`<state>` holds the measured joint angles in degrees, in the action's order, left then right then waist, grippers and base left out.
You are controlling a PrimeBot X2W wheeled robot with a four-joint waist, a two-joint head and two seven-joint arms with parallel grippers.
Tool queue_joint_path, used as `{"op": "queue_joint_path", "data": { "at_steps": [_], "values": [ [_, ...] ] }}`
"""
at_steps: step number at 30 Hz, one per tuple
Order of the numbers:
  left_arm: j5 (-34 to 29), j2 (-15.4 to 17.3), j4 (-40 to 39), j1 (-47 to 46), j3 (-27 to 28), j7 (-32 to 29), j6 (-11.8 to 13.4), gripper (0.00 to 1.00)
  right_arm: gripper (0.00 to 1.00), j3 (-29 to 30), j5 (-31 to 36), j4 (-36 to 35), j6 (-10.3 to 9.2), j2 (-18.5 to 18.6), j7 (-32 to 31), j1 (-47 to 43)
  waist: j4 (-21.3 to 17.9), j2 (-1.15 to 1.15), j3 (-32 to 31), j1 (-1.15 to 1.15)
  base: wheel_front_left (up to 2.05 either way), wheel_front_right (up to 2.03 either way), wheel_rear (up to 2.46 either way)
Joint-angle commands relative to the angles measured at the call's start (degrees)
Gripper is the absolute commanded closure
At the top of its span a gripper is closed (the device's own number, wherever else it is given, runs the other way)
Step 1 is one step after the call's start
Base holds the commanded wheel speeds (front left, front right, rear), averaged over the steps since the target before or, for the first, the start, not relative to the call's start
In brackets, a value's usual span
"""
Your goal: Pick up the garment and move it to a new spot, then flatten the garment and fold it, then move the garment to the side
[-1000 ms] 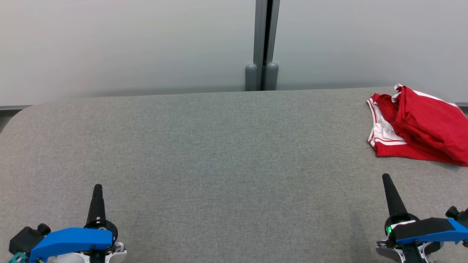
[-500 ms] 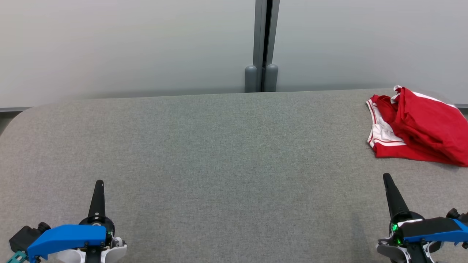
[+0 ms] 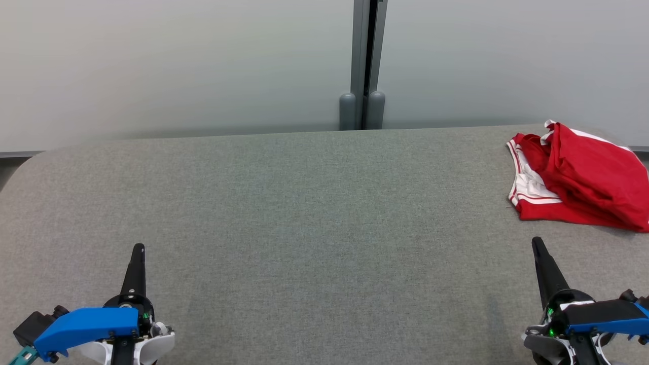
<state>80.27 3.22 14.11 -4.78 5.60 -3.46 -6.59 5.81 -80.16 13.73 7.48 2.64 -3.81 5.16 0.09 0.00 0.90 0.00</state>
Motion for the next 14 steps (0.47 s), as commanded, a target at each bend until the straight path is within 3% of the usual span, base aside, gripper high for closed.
{"op": "queue_joint_path", "data": {
  "at_steps": [1, 14],
  "values": [
    [1.1, -0.1, -0.3, -0.8, 0.4, -0.5, -0.4, 1.0, 1.0, 0.2, -1.2, -0.1, 0.02, 0.4, -0.4, 0.9, 0.0, 0.0, 0.0, 0.0, 0.0, 0.0, 0.0],
    [6.7, -0.2, -0.2, -1.4, 0.7, -1.9, -0.7, 1.0, 1.0, 0.6, -6.9, 0.1, 0.02, 0.4, -1.8, 1.1, 0.0, 0.0, -0.4, 0.0, 0.0, 0.0, 0.0]
  ]
}}
